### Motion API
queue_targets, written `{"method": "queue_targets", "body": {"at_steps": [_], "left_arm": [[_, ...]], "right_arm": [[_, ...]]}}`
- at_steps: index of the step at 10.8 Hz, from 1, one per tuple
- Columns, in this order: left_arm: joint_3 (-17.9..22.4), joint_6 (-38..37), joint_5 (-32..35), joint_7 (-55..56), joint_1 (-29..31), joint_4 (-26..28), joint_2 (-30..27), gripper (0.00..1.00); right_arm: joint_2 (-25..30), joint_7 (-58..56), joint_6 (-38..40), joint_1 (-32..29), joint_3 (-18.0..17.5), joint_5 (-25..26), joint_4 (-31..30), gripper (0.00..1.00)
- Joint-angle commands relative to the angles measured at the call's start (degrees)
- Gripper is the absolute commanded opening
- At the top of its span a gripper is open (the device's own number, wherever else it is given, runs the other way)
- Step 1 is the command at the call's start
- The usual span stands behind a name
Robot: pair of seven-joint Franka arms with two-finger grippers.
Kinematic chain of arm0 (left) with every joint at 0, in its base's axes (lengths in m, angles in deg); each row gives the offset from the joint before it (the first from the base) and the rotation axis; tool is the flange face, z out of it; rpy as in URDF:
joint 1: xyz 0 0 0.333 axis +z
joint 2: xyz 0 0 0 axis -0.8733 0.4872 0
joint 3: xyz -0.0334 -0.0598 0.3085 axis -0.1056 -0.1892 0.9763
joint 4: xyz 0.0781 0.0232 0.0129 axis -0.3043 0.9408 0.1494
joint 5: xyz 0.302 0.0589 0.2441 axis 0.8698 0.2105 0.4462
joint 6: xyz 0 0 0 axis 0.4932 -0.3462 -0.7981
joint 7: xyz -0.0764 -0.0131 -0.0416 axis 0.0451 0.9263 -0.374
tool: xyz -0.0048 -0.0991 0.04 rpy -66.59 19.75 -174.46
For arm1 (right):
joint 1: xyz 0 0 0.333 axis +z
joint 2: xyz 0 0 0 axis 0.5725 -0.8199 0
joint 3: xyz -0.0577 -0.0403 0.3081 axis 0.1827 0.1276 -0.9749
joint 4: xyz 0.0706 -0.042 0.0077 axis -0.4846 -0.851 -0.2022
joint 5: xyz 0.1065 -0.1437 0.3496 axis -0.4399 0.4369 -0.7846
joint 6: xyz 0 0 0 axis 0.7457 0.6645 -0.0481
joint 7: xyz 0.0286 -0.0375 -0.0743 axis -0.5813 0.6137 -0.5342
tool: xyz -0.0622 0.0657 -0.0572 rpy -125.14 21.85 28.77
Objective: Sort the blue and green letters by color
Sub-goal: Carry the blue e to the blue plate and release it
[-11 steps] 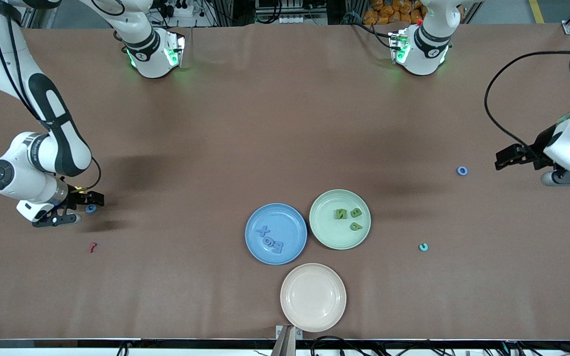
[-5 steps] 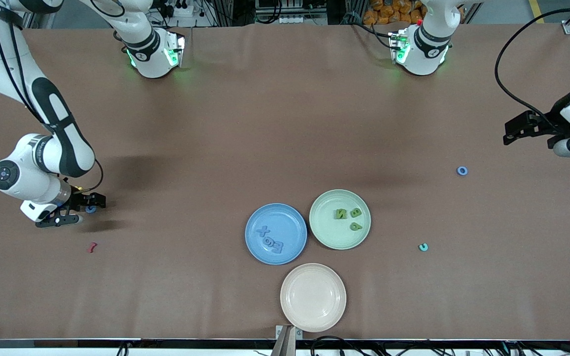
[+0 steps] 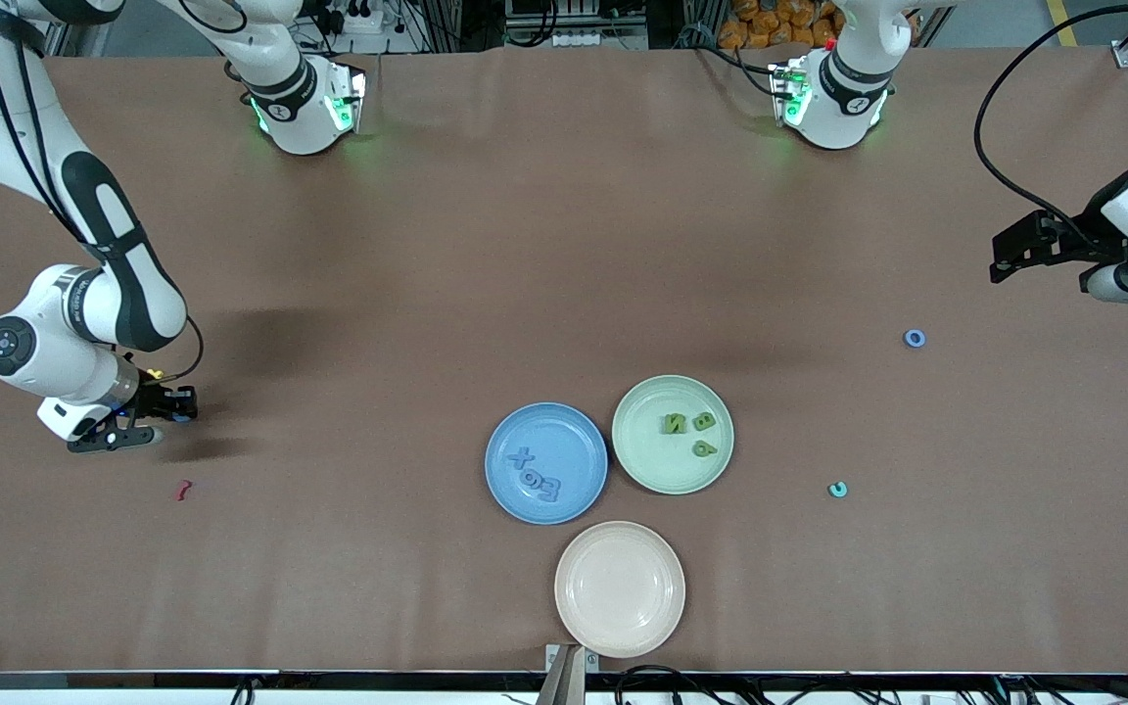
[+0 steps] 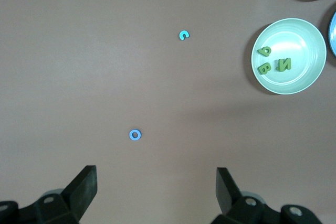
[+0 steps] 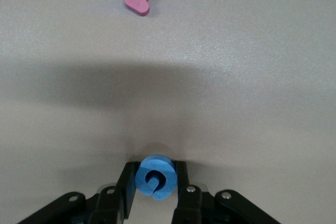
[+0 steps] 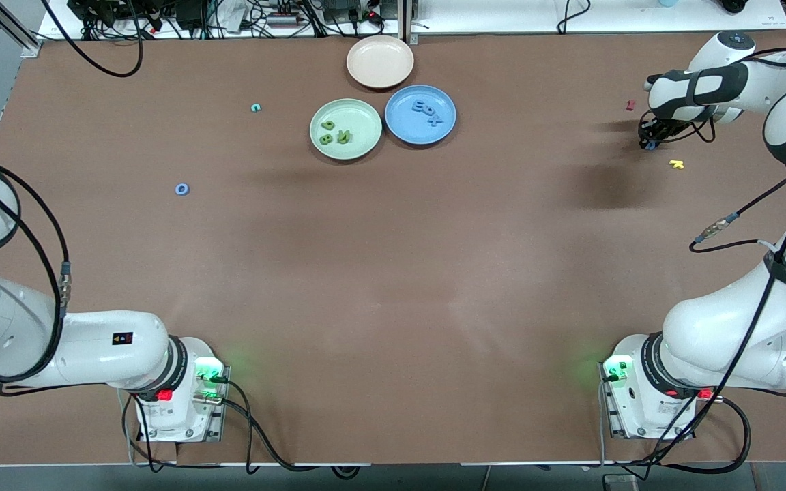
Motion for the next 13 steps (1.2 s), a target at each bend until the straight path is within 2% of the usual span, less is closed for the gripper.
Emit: {"method": "queue_targets", "body": {"at_steps": [1, 4, 6, 10, 13], "left_arm": [[0.4, -1.3, -1.2, 1.7, -0.5, -1.4, 0.5, 1.00], [0.5, -1.0, -1.1, 1.9, -0.7, -1.4, 0.5, 1.00], [0.7, -0.5, -1.1, 2.0, -0.7, -1.5, 0.5, 1.00], [0.9, 0.0, -1.2, 1.8, 0.0, -1.5, 1.0, 1.00], [0.9, 1.0, -1.0, 1.8, 0.3, -1.5, 1.6, 1.00]], "right_arm": [[-0.2, 0.4, 0.9, -1.2, -1.4, 0.4, 1.2, 0.00], [-0.5, 1.0, 8.0, 0.2, -4.1, -6.3, 7.0, 0.00], [-0.5, 5.1, 12.3, 4.6, -4.1, -11.0, 10.9, 0.00], [-1.4, 21.7, 12.7, 14.4, -4.1, -14.7, 14.1, 0.00], [-5.4, 40.9, 12.2, 23.9, -4.1, -16.2, 20.6, 0.00]]}}
